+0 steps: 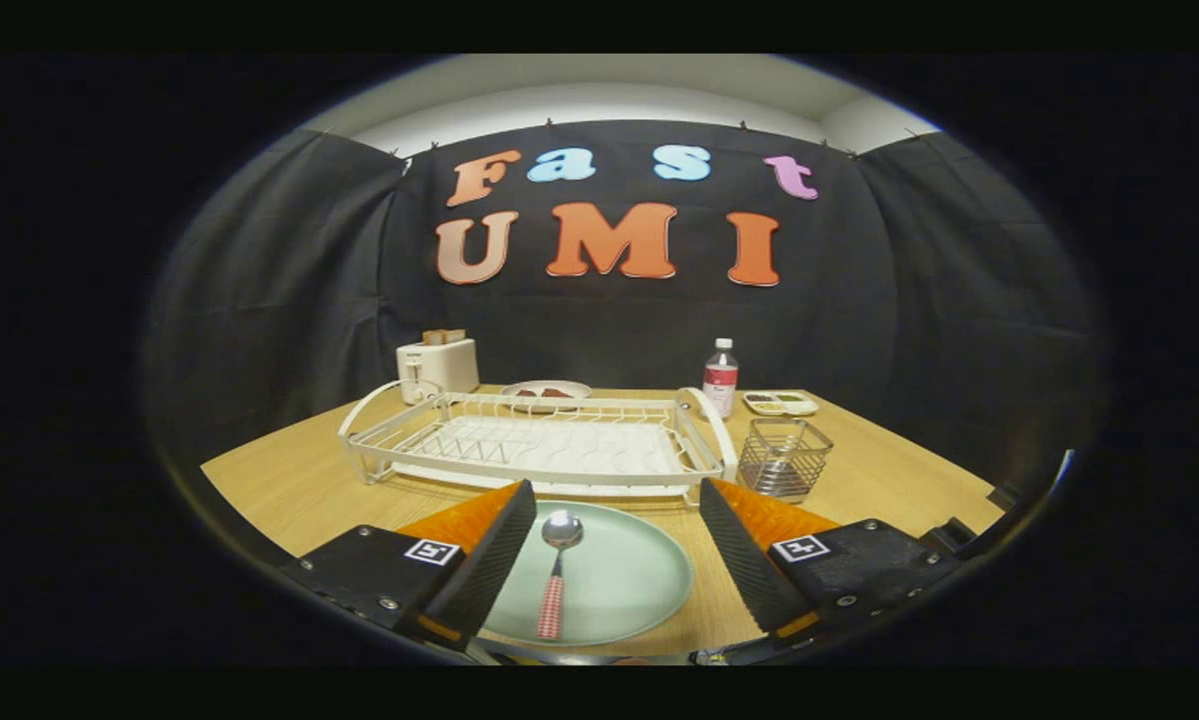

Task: Take the plate from the dish rack, then take the spoon from the basket and place it into the plate.

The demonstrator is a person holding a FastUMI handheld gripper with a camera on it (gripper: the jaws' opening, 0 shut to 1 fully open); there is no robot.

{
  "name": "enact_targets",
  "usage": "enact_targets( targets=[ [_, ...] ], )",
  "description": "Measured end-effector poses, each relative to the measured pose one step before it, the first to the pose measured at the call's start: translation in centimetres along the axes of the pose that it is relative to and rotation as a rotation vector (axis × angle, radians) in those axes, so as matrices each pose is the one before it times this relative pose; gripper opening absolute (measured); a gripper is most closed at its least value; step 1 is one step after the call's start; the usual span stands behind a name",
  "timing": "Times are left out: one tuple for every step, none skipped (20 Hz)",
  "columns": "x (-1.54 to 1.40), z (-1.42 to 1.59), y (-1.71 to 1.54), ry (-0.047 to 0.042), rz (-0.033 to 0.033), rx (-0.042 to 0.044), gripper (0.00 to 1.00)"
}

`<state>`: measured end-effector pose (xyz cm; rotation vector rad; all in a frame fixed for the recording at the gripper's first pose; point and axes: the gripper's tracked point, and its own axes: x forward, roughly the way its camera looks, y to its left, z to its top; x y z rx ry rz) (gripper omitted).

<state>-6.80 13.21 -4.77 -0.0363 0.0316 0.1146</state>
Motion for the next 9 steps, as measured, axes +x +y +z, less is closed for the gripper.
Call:
enact_targets(
  targets=[
    [0.065, 0.372, -0.59, -0.00563, -0.01134, -0.00638, 0.98],
    [0.137, 0.346, -0.64, -0.00622, -0.01054, -0.01109, 0.97],
    [0.129, 0.459, -0.685, -0.00701, -0.01283, -0.01324, 0.98],
    [0.146, 0.373, -0.84, -0.007, -0.01188, -0.01305, 0.98],
    [0.191, 0.339, -0.726, -0.00598, -0.01021, -0.00944, 0.98],
    [0.132, 0.357, -0.728, -0.00683, -0.00949, -0.00622, 0.98],
    [0.212, 0.332, -0.725, -0.0059, -0.00988, -0.00382, 0.98],
    [0.187, 0.359, -0.851, -0.00733, -0.01226, -0.00173, 0.98],
    [0.145, 0.298, -0.752, -0.0052, -0.01312, 0.00099, 0.98]
  ],
)
